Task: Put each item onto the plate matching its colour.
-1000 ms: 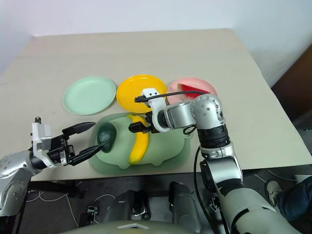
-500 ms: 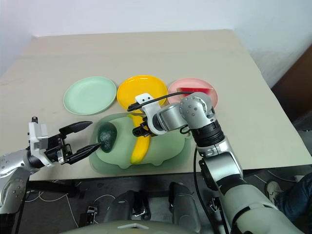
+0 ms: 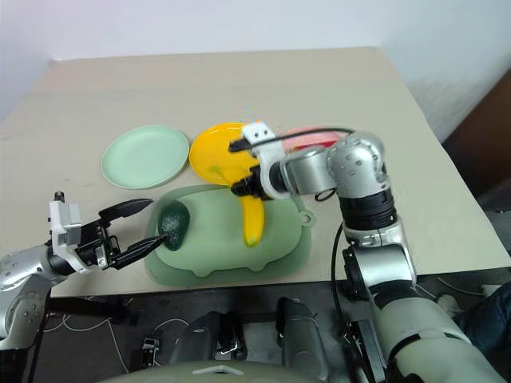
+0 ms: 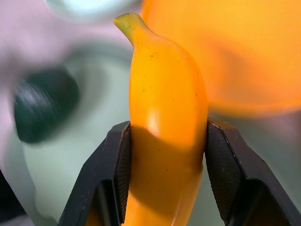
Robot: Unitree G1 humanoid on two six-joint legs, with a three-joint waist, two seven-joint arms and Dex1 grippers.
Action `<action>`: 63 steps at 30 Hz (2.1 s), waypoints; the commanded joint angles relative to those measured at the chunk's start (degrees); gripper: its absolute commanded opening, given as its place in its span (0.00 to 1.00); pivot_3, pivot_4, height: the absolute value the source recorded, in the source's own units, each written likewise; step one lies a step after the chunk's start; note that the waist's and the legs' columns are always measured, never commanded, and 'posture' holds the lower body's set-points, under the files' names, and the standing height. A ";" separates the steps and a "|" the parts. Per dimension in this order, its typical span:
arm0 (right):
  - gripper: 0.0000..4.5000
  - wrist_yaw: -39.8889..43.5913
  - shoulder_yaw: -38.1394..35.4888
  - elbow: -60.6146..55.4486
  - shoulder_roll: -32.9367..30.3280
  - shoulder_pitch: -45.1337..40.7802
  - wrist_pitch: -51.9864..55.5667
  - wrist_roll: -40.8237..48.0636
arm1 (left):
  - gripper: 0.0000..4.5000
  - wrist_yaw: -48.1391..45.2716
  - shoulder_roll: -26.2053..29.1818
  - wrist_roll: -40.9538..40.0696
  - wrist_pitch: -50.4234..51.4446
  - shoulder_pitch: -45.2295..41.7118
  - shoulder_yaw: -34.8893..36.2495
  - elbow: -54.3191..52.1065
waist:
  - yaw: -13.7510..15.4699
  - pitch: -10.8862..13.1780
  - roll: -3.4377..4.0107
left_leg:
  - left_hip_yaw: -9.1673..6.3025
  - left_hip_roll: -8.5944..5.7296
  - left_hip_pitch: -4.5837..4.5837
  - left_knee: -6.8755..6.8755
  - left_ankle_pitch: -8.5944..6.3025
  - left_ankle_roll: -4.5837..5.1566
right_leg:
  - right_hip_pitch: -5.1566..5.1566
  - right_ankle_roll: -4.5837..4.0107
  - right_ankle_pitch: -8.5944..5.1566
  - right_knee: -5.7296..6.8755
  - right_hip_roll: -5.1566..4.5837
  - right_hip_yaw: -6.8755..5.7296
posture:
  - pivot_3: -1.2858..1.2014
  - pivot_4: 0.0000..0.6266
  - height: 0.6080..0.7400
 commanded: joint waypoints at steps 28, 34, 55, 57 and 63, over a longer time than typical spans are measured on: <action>0.43 31.61 6.70 72.80 19.40 -22.82 -61.68 -55.73 | 1.00 3.30 0.63 0.23 -0.56 0.68 1.15 -1.66 | -0.63 0.01 0.01 | 0.18 0.34 0.02 0.14 0.00 -0.01 | -0.10 -0.05 -0.03 0.25 0.40 0.00 | 0.52 0.24 0.67; 0.72 32.54 4.12 73.21 19.75 -24.18 -62.68 -58.02 | 1.00 2.31 0.17 0.48 -3.08 2.36 1.25 -0.49 | -0.72 0.01 0.02 | 0.19 0.32 -0.02 0.23 0.00 -0.02 | -0.23 -0.13 -0.08 0.45 0.22 0.00 | 0.52 0.24 0.67; 0.99 49.61 2.48 21.37 8.30 -8.16 -38.48 -52.81 | 1.00 1.62 0.57 -0.66 -2.64 1.01 2.32 0.90 | -1.10 -0.09 -0.16 | -0.09 0.25 -0.07 0.47 0.00 0.00 | -0.28 -0.27 -0.18 0.82 -0.01 -0.09 | 0.52 0.24 0.67; 0.99 49.74 2.55 11.28 6.18 -2.93 -34.27 -51.12 | 1.00 1.83 0.64 -0.71 -2.45 0.93 2.40 0.75 | -0.83 -0.10 -0.18 | -0.18 0.21 -0.07 0.49 0.00 0.00 | -0.24 -0.39 -0.25 0.83 -0.08 -0.14 | 0.52 0.24 0.67; 0.99 48.42 -0.38 -6.42 1.24 9.16 -26.49 -47.02 | 1.00 3.27 0.91 -1.16 -1.20 0.81 2.68 -0.73 | -0.42 -0.09 -0.17 | -0.16 0.21 -0.04 0.49 0.01 -0.01 | -0.27 -0.43 -0.27 0.88 -0.06 -0.14 | 0.52 0.24 0.67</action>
